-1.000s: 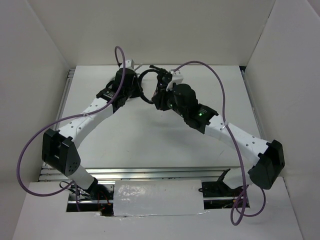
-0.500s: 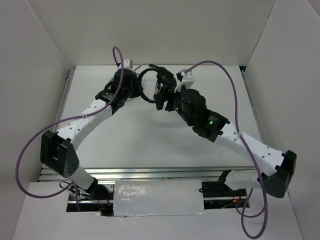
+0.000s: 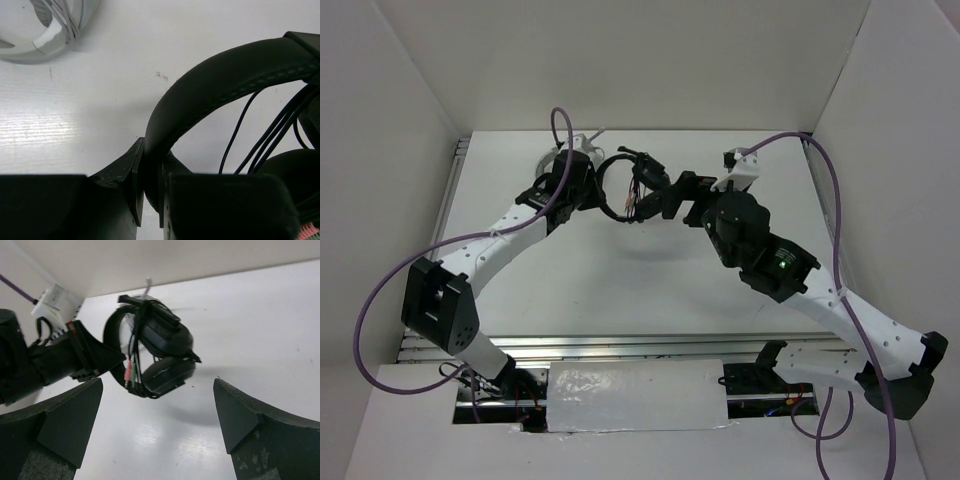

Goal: Wrap the headphones

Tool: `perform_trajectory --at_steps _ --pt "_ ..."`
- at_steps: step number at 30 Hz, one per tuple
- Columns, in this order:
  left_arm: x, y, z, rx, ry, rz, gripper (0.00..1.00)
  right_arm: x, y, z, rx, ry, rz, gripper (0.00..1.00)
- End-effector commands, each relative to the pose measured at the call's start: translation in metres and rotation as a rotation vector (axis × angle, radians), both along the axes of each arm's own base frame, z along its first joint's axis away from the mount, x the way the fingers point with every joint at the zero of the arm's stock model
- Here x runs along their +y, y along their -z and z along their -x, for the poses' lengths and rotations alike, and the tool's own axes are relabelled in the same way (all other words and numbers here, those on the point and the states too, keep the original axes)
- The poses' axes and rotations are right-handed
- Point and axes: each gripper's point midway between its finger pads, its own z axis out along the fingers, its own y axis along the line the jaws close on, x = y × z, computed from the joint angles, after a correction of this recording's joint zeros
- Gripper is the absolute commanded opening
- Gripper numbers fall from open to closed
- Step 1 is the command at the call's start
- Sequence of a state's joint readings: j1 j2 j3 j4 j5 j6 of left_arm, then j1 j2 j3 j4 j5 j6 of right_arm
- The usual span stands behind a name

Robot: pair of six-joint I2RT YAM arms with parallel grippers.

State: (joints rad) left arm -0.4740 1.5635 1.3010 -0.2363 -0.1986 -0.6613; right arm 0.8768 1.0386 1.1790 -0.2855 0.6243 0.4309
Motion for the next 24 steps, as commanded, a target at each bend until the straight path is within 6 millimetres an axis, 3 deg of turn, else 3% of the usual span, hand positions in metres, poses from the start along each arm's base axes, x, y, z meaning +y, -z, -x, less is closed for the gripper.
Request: perform_trajectory --at_steps 1,7,12,13,14,19,21,22,23,24 --pt "-0.009 -0.003 -0.010 -0.004 0.011 0.098 0.00 -0.029 0.029 0.001 0.073 0.115 0.014 1.00" --pt "-0.006 0.040 -0.024 0.104 -0.012 0.069 0.00 -0.058 0.058 -0.003 0.147 0.173 0.027 1.00" --pt "-0.021 0.073 -0.046 0.176 0.006 0.059 0.00 -0.075 0.083 -0.011 0.216 0.206 0.033 1.00" --pt "-0.025 0.066 -0.054 0.169 0.007 0.062 0.00 -0.077 0.091 -0.013 0.228 0.213 0.040 1.00" --pt "-0.027 0.081 -0.060 0.199 0.005 0.051 0.00 -0.079 0.095 -0.015 0.235 0.218 0.038 1.00" --pt "-0.038 0.098 -0.096 0.229 -0.023 0.037 0.00 -0.093 0.115 -0.024 0.293 0.228 0.034 1.00" --pt "-0.041 0.107 -0.101 0.259 -0.031 0.027 0.00 -0.099 0.118 -0.026 0.303 0.245 0.031 1.00" --pt "-0.048 0.099 -0.109 0.243 -0.016 0.048 0.00 -0.106 0.122 -0.027 0.308 0.274 0.038 1.00" --pt "-0.052 0.117 -0.110 0.279 -0.008 0.042 0.00 -0.110 0.124 -0.028 0.313 0.296 0.038 1.00" --pt "-0.054 0.120 -0.114 0.286 -0.005 0.048 0.00 -0.113 0.123 -0.029 0.314 0.305 0.039 1.00"
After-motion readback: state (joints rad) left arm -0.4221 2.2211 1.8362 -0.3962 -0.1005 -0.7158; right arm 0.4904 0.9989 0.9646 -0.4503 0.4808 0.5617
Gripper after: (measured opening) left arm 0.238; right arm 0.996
